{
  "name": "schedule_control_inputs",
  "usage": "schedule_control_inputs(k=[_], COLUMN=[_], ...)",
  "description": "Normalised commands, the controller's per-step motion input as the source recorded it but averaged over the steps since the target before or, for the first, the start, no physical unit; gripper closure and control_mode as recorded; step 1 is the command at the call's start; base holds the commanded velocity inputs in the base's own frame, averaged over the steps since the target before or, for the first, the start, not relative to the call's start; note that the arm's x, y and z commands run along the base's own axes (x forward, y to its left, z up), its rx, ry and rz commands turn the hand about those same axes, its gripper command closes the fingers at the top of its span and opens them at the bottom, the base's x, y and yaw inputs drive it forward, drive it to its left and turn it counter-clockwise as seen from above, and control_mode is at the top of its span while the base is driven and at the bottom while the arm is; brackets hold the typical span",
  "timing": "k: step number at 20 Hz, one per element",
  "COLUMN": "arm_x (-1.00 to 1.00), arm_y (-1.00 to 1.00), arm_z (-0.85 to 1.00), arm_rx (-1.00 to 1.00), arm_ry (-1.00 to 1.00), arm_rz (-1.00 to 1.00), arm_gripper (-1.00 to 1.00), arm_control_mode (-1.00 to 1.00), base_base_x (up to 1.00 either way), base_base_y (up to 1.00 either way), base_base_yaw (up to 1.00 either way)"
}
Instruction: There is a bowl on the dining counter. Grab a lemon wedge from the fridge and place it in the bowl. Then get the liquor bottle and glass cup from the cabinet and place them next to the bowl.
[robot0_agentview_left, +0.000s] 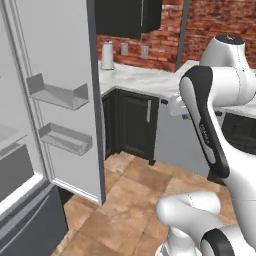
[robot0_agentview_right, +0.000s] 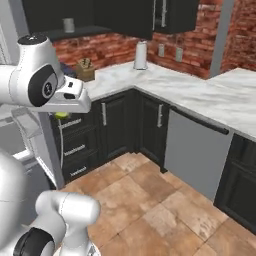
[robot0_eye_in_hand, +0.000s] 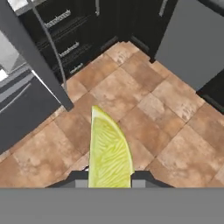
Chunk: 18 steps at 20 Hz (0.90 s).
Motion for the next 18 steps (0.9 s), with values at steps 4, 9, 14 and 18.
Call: schedule_control_inputs(k=[4, 9, 14, 18], arm_x=[0.0, 0.0, 0.0, 0.0], arm_y=[0.0, 0.0, 0.0, 0.0], arm_z=[0.0, 0.0, 0.0, 0.0], arm_rx=[0.0, 0.0, 0.0, 0.0], arm_ry=[0.0, 0.0, 0.0, 0.0], arm_rz=[0.0, 0.0, 0.0, 0.0], arm_gripper=[1.0, 1.0, 1.0, 1.0], arm_control_mode=[1.0, 1.0, 1.0, 1.0], base_base_x=[0.01, 0.55, 0.82, 0.9], base_base_y=[-0.76, -0.25, 0.0, 0.0], base_base_yaw=[-0.75, -0.61, -0.49, -0.47])
